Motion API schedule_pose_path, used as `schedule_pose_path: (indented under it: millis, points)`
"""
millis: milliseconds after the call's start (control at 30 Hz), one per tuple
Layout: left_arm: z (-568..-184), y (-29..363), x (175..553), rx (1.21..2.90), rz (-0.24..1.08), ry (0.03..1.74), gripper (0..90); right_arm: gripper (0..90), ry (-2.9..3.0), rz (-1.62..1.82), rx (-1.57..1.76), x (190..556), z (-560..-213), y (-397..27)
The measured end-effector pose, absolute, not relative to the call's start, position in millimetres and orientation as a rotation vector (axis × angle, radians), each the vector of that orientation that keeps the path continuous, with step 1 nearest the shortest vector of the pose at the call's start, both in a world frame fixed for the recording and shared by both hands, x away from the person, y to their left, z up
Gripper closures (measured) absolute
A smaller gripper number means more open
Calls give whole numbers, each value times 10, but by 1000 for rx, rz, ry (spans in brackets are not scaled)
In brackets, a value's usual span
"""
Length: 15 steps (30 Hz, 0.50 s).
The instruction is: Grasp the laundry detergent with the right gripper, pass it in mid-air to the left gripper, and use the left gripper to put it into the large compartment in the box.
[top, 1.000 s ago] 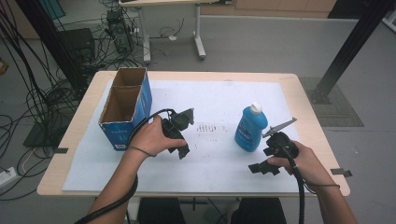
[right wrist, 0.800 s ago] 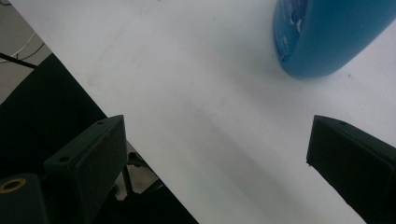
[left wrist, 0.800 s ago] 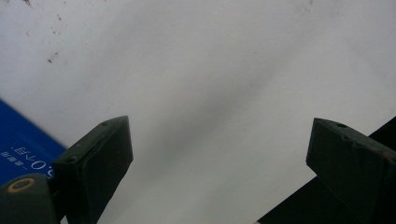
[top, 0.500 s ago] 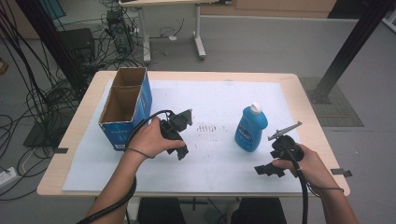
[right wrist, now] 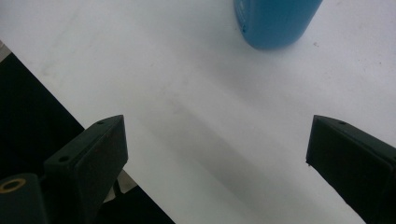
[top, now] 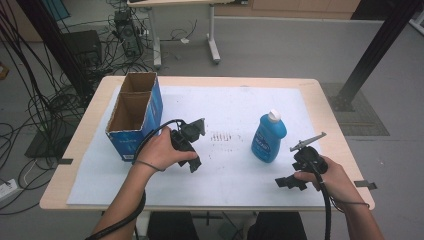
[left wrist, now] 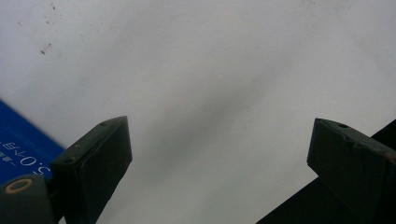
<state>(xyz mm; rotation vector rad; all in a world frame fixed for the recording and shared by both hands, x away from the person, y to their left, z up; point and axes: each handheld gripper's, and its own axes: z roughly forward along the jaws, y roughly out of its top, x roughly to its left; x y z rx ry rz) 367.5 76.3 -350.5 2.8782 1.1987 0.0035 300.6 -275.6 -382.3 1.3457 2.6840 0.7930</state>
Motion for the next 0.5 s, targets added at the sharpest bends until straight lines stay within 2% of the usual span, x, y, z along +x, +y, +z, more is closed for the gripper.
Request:
schedule_pose_path:
  millis: [500]
  points:
    - [-3535,766,3661,2876,-1,1204,69,51,2626,822,1358,3019,-3921,-2822]
